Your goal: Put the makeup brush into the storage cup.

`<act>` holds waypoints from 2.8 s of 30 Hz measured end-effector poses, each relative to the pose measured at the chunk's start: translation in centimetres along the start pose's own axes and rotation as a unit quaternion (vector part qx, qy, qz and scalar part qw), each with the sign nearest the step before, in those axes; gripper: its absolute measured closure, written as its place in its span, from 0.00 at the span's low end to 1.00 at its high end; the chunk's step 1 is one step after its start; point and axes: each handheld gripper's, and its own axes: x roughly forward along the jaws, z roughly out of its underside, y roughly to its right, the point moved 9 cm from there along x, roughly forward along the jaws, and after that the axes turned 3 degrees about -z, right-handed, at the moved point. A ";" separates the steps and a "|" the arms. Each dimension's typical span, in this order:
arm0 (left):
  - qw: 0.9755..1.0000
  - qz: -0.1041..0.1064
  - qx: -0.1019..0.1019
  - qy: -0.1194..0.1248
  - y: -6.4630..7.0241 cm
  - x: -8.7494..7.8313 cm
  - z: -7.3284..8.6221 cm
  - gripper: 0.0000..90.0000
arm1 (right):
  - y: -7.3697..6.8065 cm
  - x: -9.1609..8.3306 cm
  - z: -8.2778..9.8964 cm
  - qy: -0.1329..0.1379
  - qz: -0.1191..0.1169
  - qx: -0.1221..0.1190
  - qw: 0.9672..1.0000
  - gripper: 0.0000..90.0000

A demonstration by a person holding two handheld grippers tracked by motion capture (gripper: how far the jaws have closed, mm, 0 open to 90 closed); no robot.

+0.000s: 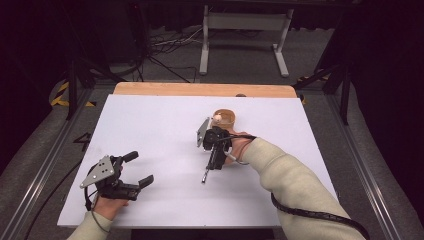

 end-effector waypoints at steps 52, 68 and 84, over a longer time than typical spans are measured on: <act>1.000 0.001 -0.003 0.001 0.0 0.1 0.0 0.02 | -1.0 1.7 0.8 -0.087 -0.050 -0.084 0.991 0.57; 1.000 0.002 -0.003 0.000 0.0 0.0 0.0 0.02 | -1.5 1.3 1.2 -0.110 -0.056 -0.101 0.987 0.93; 1.000 0.000 -0.003 0.000 0.1 0.1 0.0 0.02 | -1.1 -1.4 0.2 -0.039 -0.034 -0.084 0.995 0.93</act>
